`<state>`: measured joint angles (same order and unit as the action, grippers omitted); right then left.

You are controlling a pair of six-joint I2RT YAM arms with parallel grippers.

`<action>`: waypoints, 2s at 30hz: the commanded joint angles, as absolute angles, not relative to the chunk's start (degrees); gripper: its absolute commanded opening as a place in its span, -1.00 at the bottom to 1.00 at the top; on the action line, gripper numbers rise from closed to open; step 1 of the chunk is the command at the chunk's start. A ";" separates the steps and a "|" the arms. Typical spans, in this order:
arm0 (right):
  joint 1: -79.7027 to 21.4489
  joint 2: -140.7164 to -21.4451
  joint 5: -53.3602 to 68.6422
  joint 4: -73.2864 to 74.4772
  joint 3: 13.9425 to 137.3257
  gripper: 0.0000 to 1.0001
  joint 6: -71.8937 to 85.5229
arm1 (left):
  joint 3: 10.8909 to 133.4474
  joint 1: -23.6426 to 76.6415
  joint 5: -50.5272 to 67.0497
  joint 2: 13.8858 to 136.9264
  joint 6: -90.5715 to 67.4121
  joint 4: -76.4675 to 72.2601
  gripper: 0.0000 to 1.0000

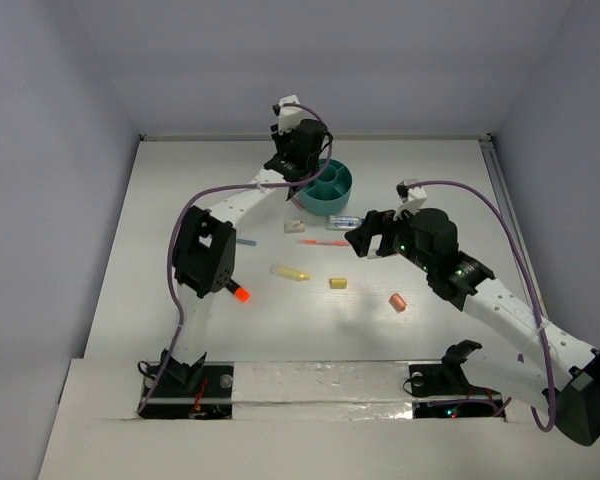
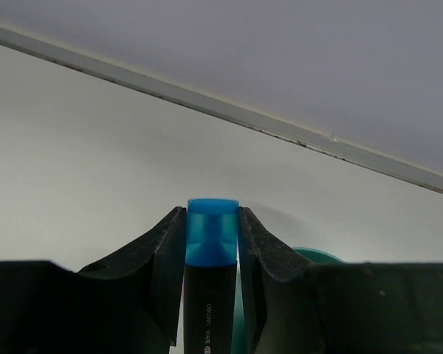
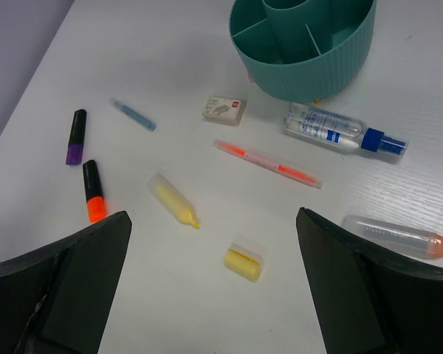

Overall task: Sort the stationery into containers
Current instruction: Place the pen in the storage box.

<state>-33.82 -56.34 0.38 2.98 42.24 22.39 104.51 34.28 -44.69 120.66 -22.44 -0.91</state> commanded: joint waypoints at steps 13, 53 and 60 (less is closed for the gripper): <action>-34.10 -54.58 3.34 -2.37 41.04 1.00 23.47 | 111.53 37.00 -49.48 128.14 -18.37 -10.72 -1.00; -34.10 -57.04 3.16 -3.16 41.04 1.00 23.20 | 95.81 38.14 -48.34 121.39 -17.05 -23.72 -0.18; -34.10 -57.13 3.34 -3.08 41.04 1.00 23.38 | 93.95 38.67 -44.30 114.62 -16.26 -25.14 0.33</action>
<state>-33.82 -57.45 3.40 -0.45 41.12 23.20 93.80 38.26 -46.13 122.54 -16.78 -21.28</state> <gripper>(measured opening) 0.995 0.657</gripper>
